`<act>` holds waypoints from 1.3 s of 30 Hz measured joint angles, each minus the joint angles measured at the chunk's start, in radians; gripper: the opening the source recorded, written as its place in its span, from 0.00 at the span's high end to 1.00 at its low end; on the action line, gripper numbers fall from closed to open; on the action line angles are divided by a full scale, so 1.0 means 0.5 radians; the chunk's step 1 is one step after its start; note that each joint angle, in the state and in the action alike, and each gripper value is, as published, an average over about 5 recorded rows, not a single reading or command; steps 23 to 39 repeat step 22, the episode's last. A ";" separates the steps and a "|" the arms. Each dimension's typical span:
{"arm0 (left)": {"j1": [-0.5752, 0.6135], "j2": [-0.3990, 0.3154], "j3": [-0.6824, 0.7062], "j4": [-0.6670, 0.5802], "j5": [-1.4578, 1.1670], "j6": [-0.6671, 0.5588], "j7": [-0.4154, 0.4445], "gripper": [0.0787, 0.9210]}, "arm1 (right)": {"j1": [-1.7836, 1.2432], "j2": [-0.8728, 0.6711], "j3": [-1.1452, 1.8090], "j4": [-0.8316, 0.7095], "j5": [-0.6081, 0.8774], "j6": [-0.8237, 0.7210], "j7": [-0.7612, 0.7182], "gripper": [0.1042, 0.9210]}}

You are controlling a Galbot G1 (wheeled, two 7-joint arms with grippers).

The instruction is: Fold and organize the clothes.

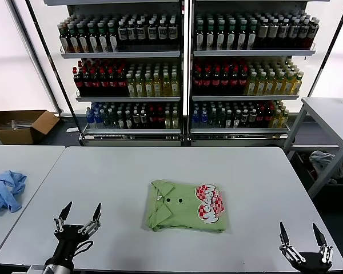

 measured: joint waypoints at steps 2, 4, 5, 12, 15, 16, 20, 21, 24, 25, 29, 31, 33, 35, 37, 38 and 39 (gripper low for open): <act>0.002 -0.002 0.002 0.001 0.002 -0.001 0.000 0.12 | 0.002 -0.001 -0.007 -0.008 -0.008 0.000 0.003 0.12; 0.006 -0.005 0.004 0.001 0.003 -0.003 0.000 0.12 | 0.004 -0.002 -0.013 -0.016 -0.014 0.000 0.006 0.12; 0.008 -0.005 0.004 0.002 0.004 -0.004 0.000 0.12 | 0.004 -0.002 -0.016 -0.020 -0.016 0.001 0.007 0.12; 0.015 -0.001 -0.001 0.003 0.006 -0.007 -0.001 0.12 | 0.008 -0.003 -0.032 -0.033 -0.031 0.006 0.010 0.12; 0.015 -0.002 -0.001 0.003 0.008 -0.008 -0.001 0.12 | 0.009 -0.003 -0.035 -0.033 -0.037 0.008 0.010 0.12; 0.015 -0.003 -0.001 0.002 0.009 -0.008 -0.001 0.12 | 0.009 -0.002 -0.036 -0.033 -0.038 0.008 0.010 0.12; 0.018 -0.006 0.000 0.003 0.011 -0.010 -0.001 0.12 | 0.013 0.000 -0.041 -0.035 -0.043 0.012 0.012 0.12; 0.018 -0.006 0.000 0.003 0.011 -0.010 -0.001 0.12 | 0.014 0.001 -0.042 -0.035 -0.043 0.013 0.013 0.12; 0.019 -0.006 0.000 0.003 0.011 -0.011 -0.001 0.12 | 0.015 0.001 -0.043 -0.035 -0.044 0.013 0.014 0.12; 0.019 -0.006 0.000 0.003 0.011 -0.011 -0.001 0.12 | 0.015 0.001 -0.043 -0.035 -0.044 0.013 0.014 0.12; 0.019 -0.006 0.000 0.003 0.011 -0.011 -0.001 0.12 | 0.015 0.001 -0.043 -0.035 -0.044 0.013 0.014 0.12; 0.019 -0.006 0.000 0.003 0.011 -0.011 -0.001 0.12 | 0.015 0.001 -0.043 -0.035 -0.044 0.013 0.014 0.12; 0.019 -0.006 0.000 0.003 0.011 -0.011 -0.001 0.12 | 0.015 0.001 -0.043 -0.035 -0.044 0.013 0.014 0.12; 0.019 -0.006 0.000 0.003 0.011 -0.011 -0.001 0.12 | 0.015 0.001 -0.043 -0.035 -0.044 0.013 0.014 0.12; 0.019 -0.006 0.000 0.003 0.011 -0.011 -0.001 0.12 | 0.015 0.001 -0.043 -0.035 -0.044 0.013 0.014 0.12; 0.019 -0.006 0.000 0.003 0.011 -0.011 -0.001 0.12 | 0.015 0.001 -0.043 -0.035 -0.044 0.013 0.014 0.12; 0.019 -0.006 0.000 0.003 0.011 -0.011 -0.001 0.12 | 0.015 0.001 -0.043 -0.035 -0.044 0.013 0.014 0.12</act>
